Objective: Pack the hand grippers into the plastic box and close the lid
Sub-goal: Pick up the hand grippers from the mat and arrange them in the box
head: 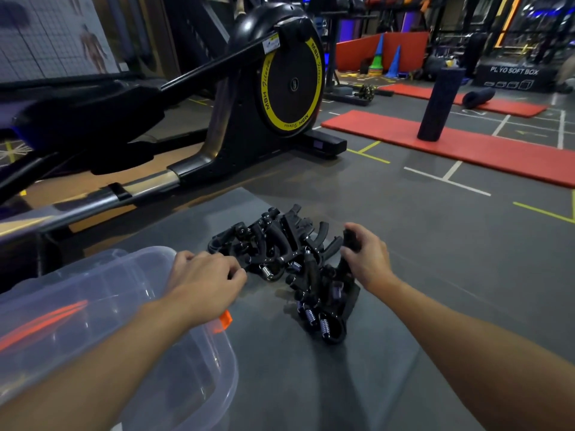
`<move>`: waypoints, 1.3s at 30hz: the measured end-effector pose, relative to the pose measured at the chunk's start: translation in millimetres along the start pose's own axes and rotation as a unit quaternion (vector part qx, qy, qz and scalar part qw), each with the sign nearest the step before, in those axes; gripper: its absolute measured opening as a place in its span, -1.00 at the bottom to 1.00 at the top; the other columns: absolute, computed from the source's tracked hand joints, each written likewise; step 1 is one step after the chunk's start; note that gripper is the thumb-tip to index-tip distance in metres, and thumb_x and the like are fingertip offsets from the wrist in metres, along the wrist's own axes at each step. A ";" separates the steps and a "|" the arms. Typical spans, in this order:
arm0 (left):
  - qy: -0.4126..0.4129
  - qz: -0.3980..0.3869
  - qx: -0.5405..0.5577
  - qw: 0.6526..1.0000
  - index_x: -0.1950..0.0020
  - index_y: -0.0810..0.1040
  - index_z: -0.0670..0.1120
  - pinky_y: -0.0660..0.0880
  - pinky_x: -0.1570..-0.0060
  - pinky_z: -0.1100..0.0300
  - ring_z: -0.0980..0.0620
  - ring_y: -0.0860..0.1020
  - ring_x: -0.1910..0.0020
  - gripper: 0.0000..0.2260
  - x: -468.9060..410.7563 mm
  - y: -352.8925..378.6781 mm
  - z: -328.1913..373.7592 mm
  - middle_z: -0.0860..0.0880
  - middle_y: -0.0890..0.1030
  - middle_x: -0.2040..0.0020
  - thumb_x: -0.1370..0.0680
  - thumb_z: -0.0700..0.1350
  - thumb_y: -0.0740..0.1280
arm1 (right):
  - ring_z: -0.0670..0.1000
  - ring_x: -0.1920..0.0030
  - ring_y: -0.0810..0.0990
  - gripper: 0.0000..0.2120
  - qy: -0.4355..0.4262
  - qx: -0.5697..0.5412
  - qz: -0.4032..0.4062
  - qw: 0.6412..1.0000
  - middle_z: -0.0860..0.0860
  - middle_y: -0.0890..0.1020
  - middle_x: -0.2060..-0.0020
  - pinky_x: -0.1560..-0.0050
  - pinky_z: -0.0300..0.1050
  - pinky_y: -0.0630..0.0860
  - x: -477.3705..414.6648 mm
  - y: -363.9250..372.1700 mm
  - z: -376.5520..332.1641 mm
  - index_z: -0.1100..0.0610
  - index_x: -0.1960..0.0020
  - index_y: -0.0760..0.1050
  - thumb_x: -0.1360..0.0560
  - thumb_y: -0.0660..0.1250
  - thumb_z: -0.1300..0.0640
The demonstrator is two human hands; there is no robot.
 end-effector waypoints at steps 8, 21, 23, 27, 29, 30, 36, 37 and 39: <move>-0.040 0.091 0.355 0.930 0.16 0.57 0.11 0.55 -0.01 0.08 0.09 0.63 0.12 -0.89 18.0 -46.0 5.3 0.11 0.67 0.17 -0.53 -0.08 0.37 | 0.05 0.26 0.65 -0.74 -0.081 -0.070 0.012 0.994 0.02 0.64 0.25 0.13 0.05 0.64 14.5 -33.1 -120.4 0.04 0.05 0.55 -0.33 0.56 0.17; -0.212 0.187 0.494 0.822 0.14 0.62 -0.19 0.66 0.23 0.01 -0.01 0.63 0.38 -0.84 124.8 -116.3 -102.4 -0.14 0.65 0.34 -0.49 -0.10 0.47 | -0.03 0.22 0.59 -0.75 -0.181 -0.156 -0.109 0.965 0.00 0.60 0.23 0.29 -0.22 0.52 160.9 40.9 -267.0 0.08 0.11 0.44 -0.39 0.52 0.08; -0.226 0.205 0.466 0.830 0.17 0.62 -0.16 0.67 0.21 -0.02 -0.03 0.65 0.36 -0.87 143.4 -117.9 -127.7 -0.13 0.66 0.36 -0.51 -0.12 0.45 | -0.03 0.19 0.62 -0.79 -0.186 -0.171 -0.177 0.951 -0.01 0.60 0.16 0.24 -0.20 0.59 181.3 58.1 -279.2 0.05 0.07 0.45 -0.43 0.48 0.12; -0.227 0.204 0.382 0.872 0.14 0.61 -0.03 0.65 0.12 -0.04 0.04 0.68 0.31 -0.94 177.1 -110.3 -177.8 -0.02 0.68 0.31 -0.53 -0.11 0.41 | -0.10 0.13 0.65 -0.73 -0.254 -0.155 -0.286 0.911 -0.07 0.58 0.01 0.17 -0.06 0.64 213.9 81.7 -288.8 -0.09 -0.08 0.40 -0.46 0.43 0.02; -0.209 0.188 0.345 0.896 0.12 0.61 0.01 0.62 0.06 -0.08 0.03 0.66 0.24 -0.96 190.0 -101.4 -196.4 0.02 0.67 0.25 -0.53 -0.09 0.40 | -0.14 0.05 0.60 -0.70 -0.291 -0.116 -0.284 0.906 -0.16 0.54 -0.02 0.05 -0.09 0.60 215.8 89.9 -281.8 -0.12 -0.13 0.39 -0.45 0.40 -0.07; -0.194 0.171 0.330 0.908 0.10 0.61 0.03 0.60 0.03 -0.08 0.04 0.65 0.19 -0.97 194.2 -95.0 -202.4 0.03 0.66 0.21 -0.54 -0.08 0.40 | -0.16 -0.01 0.56 -0.68 -0.303 -0.089 -0.273 0.909 -0.16 0.53 -0.04 -0.05 -0.08 0.56 213.9 93.4 -275.7 -0.10 -0.16 0.40 -0.45 0.39 -0.07; -0.141 0.087 0.236 0.957 0.08 0.58 0.01 0.54 0.01 -0.04 0.05 0.60 0.13 -0.95 198.1 -46.8 -220.8 0.06 0.64 0.16 -0.54 -0.03 0.37 | -0.01 -0.19 0.45 -0.58 -0.297 0.088 -0.230 0.922 -0.10 0.40 -0.21 -0.31 0.08 0.32 192.8 112.1 -231.4 0.01 -0.33 0.30 -0.52 0.30 -0.02; -0.139 0.074 0.214 0.964 0.09 0.58 0.00 0.54 0.02 -0.03 0.04 0.59 0.13 -0.93 196.9 -39.9 -221.6 0.07 0.63 0.16 -0.54 -0.02 0.36 | 0.00 -0.21 0.45 -0.55 -0.299 0.112 -0.233 0.919 -0.09 0.39 -0.24 -0.33 0.06 0.28 190.7 115.1 -225.5 0.01 -0.36 0.27 -0.53 0.28 -0.04; -0.140 0.040 0.179 0.973 0.10 0.56 0.01 0.53 0.03 -0.01 0.04 0.57 0.13 -0.92 195.3 -27.3 -224.7 0.09 0.61 0.15 -0.55 -0.01 0.35 | 0.00 -0.27 0.43 -0.51 -0.308 0.139 -0.239 0.910 -0.07 0.38 -0.29 -0.38 0.01 0.21 188.7 121.1 -220.2 0.01 -0.40 0.24 -0.53 0.27 -0.06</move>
Point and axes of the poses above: each hand's wrist, its own x-axis away from the middle knuckle, its own y-axis out of the palm, z = x × y, the point moved 5 cm from there along -x, towards the middle knuckle
